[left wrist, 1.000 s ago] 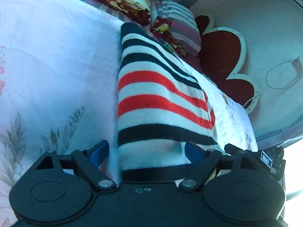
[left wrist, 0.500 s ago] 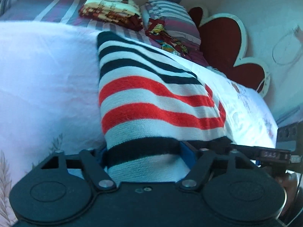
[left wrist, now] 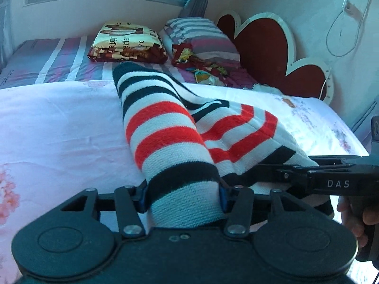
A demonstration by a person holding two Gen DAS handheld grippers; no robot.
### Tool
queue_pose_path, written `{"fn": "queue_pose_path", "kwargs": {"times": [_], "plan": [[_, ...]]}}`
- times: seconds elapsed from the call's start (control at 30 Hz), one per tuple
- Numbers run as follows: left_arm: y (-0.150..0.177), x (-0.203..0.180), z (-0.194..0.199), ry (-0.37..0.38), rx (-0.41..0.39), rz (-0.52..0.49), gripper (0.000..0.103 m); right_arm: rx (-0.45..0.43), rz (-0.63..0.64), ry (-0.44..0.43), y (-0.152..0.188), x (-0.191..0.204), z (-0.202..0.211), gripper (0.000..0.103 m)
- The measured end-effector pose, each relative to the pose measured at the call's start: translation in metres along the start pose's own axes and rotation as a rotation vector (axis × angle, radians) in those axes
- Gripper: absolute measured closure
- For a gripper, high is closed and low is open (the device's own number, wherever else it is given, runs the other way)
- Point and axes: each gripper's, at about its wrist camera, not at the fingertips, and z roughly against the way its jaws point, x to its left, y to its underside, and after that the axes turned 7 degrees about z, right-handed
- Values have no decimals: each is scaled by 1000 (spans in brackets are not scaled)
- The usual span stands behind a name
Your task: Fold small clothes
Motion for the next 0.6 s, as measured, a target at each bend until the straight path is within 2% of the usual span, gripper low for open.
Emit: {"fn": "queue_pose_path", "kwargs": {"times": [0.33,0.6], "plan": [[5,53,76,35,-42,8,53,-18,76,42,-12,120,3,69],[23,134,144,-27,-42,54,53,9,117,-43,-14,236,-47,69]]}}
